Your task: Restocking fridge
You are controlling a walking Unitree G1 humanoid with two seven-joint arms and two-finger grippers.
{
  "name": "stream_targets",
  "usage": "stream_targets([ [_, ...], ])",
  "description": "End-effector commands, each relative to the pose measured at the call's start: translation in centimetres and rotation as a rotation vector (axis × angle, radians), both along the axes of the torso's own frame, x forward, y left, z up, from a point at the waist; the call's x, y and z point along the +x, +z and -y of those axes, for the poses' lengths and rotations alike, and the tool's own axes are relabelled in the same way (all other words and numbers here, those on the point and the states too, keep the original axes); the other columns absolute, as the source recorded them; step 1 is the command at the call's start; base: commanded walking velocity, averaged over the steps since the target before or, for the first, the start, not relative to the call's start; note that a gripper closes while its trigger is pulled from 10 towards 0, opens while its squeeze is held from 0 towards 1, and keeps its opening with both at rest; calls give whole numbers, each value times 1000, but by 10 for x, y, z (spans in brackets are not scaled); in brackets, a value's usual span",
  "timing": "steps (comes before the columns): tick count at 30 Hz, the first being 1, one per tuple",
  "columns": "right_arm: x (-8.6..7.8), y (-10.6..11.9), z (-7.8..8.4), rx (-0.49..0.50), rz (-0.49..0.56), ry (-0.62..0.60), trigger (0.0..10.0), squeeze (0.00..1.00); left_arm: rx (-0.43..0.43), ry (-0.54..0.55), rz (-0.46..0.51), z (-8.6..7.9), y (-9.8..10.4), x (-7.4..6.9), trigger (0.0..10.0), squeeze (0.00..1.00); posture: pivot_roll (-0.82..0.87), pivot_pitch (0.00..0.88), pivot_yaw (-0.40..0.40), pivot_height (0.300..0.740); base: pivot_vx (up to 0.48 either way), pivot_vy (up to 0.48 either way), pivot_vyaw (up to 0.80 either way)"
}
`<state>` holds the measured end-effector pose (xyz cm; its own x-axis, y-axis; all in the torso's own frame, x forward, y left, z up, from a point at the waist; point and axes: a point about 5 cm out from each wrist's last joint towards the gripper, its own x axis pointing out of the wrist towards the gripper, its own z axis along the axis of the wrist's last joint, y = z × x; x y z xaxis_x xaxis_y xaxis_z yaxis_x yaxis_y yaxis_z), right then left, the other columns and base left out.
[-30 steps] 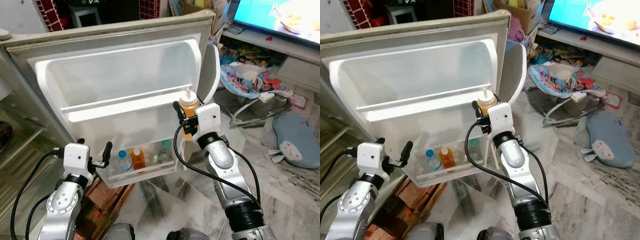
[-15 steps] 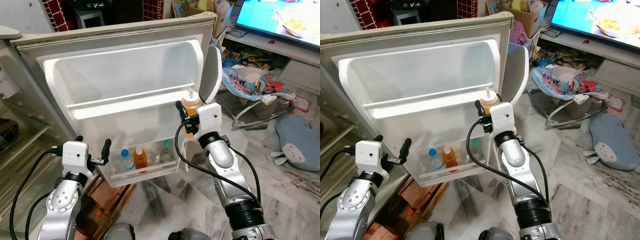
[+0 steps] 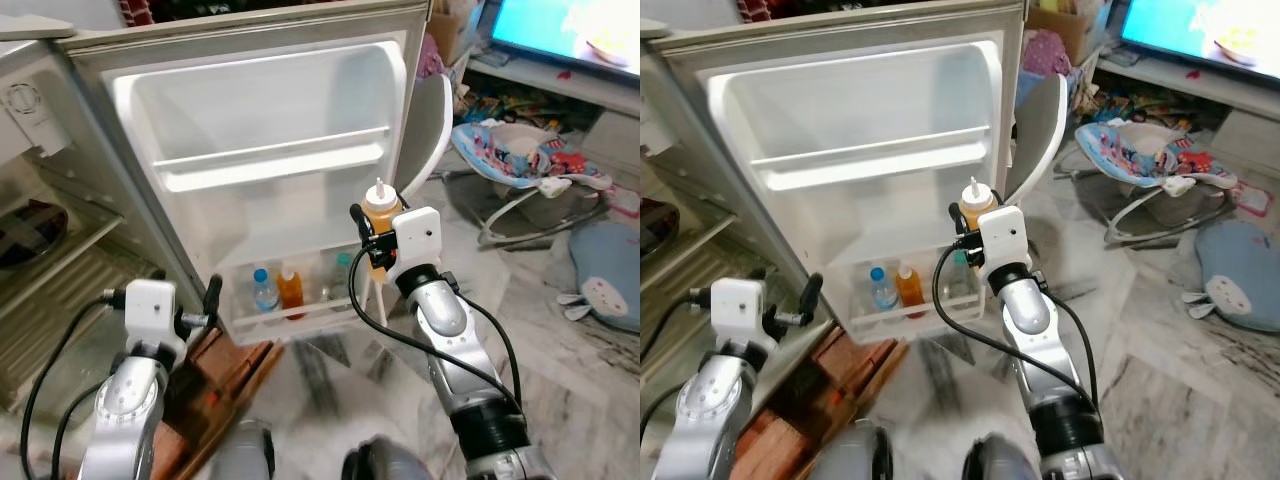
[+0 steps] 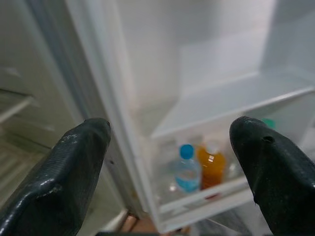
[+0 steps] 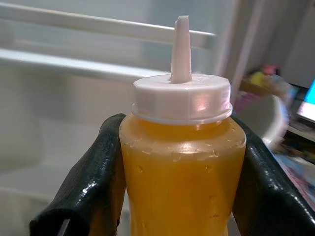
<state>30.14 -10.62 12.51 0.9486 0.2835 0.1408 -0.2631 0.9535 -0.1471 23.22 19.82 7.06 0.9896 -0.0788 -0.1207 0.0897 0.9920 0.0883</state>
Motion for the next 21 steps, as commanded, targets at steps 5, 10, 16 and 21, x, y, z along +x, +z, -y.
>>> stream_targets([
  [5, 1, 5, -2, 18, 24, 1, 10000, 0, 30, 46, -21, -11, 0, 6, 10000, 0, 100, 52, -17, 740, 0, 0, 0],
  [10, 1, 4, -2, 19, 19, 2, 10000, 0, 31, 65, -27, -17, 0, 9, 10000, 0, 99, 51, -19, 740, 0, 320, 0],
  [16, 1, 3, -1, 18, 11, -3, 10000, 0, 35, 71, -32, -18, -2, 10, 10000, 0, 97, 52, -22, 740, 0, 480, 0],
  [21, 2, 7, 0, 21, 36, -7, 10000, 0, 17, 60, -10, -15, 0, 10, 10000, 0, 96, 54, -23, 740, 0, 472, 0],
])
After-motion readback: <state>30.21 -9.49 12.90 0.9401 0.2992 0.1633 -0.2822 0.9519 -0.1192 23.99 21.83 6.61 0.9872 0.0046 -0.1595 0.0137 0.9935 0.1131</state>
